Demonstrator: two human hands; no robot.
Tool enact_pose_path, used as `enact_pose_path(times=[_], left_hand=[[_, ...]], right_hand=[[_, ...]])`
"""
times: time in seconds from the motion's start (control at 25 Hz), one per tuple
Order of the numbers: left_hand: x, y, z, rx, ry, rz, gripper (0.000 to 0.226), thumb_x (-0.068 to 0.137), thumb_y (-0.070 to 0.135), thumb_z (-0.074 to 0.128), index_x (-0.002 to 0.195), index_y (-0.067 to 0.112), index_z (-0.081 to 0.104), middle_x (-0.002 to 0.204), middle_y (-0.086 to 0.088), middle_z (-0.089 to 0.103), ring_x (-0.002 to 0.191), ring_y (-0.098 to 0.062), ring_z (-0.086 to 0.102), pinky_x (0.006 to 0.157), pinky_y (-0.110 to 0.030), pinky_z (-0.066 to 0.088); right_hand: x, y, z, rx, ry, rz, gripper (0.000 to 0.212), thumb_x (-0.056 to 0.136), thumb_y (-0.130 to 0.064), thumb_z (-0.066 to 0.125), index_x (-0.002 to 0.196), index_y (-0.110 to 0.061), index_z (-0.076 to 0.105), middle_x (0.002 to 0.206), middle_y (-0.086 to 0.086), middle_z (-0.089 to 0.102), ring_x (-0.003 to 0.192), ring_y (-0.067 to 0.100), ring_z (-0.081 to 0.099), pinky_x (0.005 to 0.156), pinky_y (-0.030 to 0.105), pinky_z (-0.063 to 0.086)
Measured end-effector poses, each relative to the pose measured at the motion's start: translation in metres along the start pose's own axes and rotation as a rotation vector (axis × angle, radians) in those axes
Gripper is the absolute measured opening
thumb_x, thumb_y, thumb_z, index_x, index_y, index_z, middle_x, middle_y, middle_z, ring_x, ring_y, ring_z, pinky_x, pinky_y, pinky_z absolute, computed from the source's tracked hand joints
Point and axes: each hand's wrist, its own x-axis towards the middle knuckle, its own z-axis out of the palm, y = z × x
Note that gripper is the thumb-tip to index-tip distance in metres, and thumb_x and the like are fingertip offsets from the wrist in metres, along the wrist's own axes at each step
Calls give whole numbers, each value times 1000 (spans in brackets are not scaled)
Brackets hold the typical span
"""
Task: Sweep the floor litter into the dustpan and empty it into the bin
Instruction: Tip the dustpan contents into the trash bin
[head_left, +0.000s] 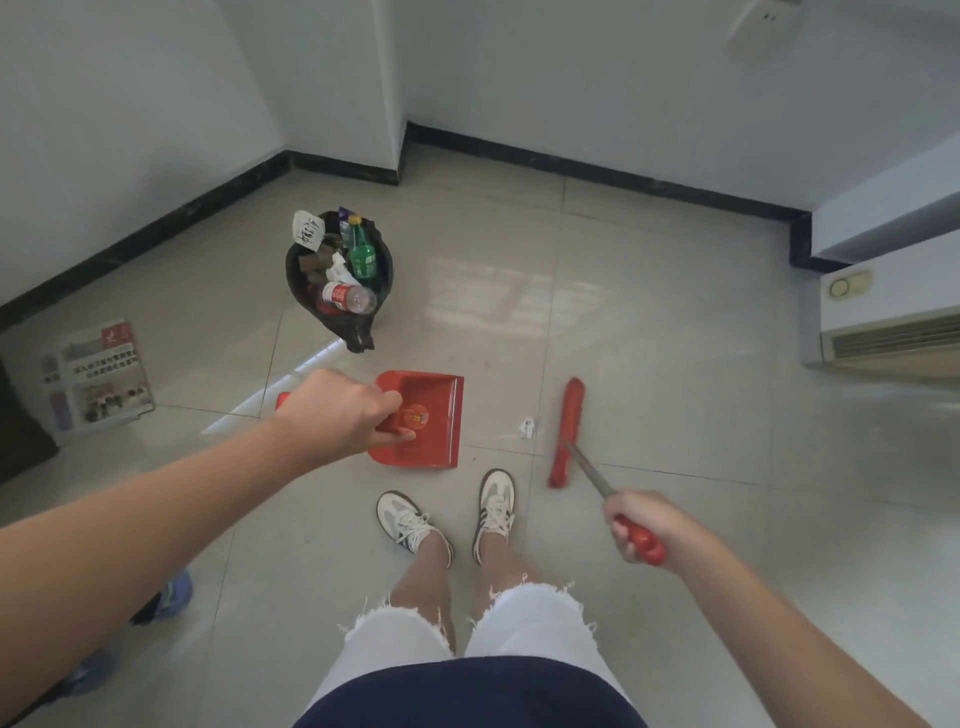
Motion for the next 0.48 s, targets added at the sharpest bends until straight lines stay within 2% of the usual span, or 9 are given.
enact_pose_path(times=[0.12, 0.2, 0.32, 0.48], left_hand=[[0, 2, 1, 2, 11, -40, 48, 80, 54, 47, 53, 15, 47, 38, 1, 41, 26, -22, 39, 48, -15, 7], [-7, 0, 6, -23, 35, -52, 46, 79, 53, 49, 55, 14, 49, 38, 1, 41, 26, -21, 37, 48, -13, 7], [-19, -6, 9, -43, 31, -71, 47, 79, 54, 47, 53, 16, 51, 39, 2, 44, 26, -21, 38, 53, -13, 1], [-37, -12, 8, -45, 32, -124, 48, 80, 56, 45, 53, 16, 51, 39, 3, 45, 26, -23, 40, 49, -15, 13]], right_hand=[[-16, -17, 52, -7, -72, -68, 12, 76, 3, 44, 80, -9, 46, 38, 6, 44, 38, 14, 32, 45, 19, 26], [-30, -20, 63, -57, -152, -101, 20, 74, 1, 45, 89, -11, 51, 41, 4, 46, 39, 16, 34, 45, 21, 25], [-62, -10, 38, -65, -239, -88, 43, 78, -2, 49, 109, -26, 65, 49, 3, 42, 37, 15, 33, 39, 16, 26], [-101, 12, -1, -53, -293, -102, 56, 79, -3, 50, 115, -43, 66, 52, 6, 38, 37, 14, 31, 42, 16, 23]])
